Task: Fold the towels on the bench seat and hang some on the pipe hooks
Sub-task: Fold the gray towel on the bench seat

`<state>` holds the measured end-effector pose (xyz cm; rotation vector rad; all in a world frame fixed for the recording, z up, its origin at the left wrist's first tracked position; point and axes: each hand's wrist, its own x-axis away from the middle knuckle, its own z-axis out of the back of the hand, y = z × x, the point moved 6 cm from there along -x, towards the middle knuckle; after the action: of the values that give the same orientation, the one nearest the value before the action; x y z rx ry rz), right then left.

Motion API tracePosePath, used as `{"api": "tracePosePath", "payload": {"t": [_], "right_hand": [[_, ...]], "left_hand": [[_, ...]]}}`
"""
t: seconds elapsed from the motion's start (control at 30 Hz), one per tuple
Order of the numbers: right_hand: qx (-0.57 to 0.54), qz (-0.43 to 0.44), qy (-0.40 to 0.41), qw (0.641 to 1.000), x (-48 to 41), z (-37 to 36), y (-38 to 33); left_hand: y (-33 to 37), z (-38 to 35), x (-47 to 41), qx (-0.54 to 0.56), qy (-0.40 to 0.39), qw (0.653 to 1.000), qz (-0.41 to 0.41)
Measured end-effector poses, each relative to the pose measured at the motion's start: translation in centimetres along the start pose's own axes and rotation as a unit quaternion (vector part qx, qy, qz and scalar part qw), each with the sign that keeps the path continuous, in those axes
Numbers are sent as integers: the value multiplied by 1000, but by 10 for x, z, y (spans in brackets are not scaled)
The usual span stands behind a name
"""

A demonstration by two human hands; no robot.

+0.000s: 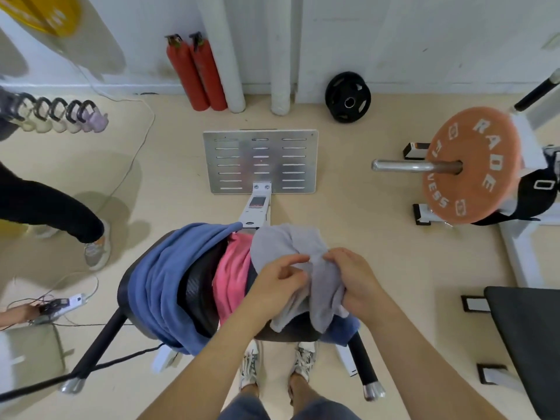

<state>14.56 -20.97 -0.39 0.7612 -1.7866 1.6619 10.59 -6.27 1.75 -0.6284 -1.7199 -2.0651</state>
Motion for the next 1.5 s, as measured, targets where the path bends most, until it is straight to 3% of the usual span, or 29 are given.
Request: {"api": "tracePosePath", "payload": {"t": [0.1, 0.17, 0.3, 0.47, 0.6, 0.67, 0.73, 0.8, 0.87, 0.9, 0.97, 1.0, 1.07, 1.13, 1.17, 1.37, 1.5], "right_hand": [[-99, -28, -44, 994, 3, -10, -25], [-150, -29, -114, 982, 14, -25, -46], [-237, -10, -211, 948, 46, -62, -87], [-296, 56, -184, 936, 100, -113, -128], [-341, 121, -157, 919, 131, -151, -157], [-335, 130, -176, 916, 140, -166, -166], [-302, 130, -194, 924, 148, -175, -173], [-241, 128, -188, 944, 148, -172, -172], [-30, 130, -82, 988, 138, -156, -166], [140, 141, 12, 980, 135, -143, -166], [355, 194, 159, 900, 143, -121, -178], [356, 237, 155, 891, 153, -122, -188], [256, 291, -9, 922, 176, -139, -200], [240, 312, -145, 908, 200, -163, -207], [274, 337, -143, 889, 204, -169, -211], [357, 449, 64, 817, 183, -177, -232], [316, 482, 110, 810, 169, -170, -253]], "left_hand": [[27, 19, 3, -23, 21, 999, -27], [39, 31, 6, -21, 32, 998, -52], [67, 55, 17, 13, 7, 990, -138], [92, 94, 47, -92, -19, 952, -292], [104, 132, 73, -210, 65, 892, -394], [121, 160, 82, -151, 133, 889, -411], [139, 190, 82, 15, 161, 928, -336], [157, 209, 79, 138, 151, 944, -260], [185, 217, 84, 85, 129, 943, -294], [200, 215, 89, 25, 114, 939, -325], [225, 207, 93, -94, 96, 919, -370], [235, 201, 93, -129, 89, 911, -382], [250, 185, 88, -158, 55, 908, -384], [258, 168, 82, -166, 13, 913, -372], [259, 163, 80, -173, 3, 914, -368], [267, 172, 75, -178, -2, 915, -362], [271, 181, 70, -104, -6, 924, -367]]}}
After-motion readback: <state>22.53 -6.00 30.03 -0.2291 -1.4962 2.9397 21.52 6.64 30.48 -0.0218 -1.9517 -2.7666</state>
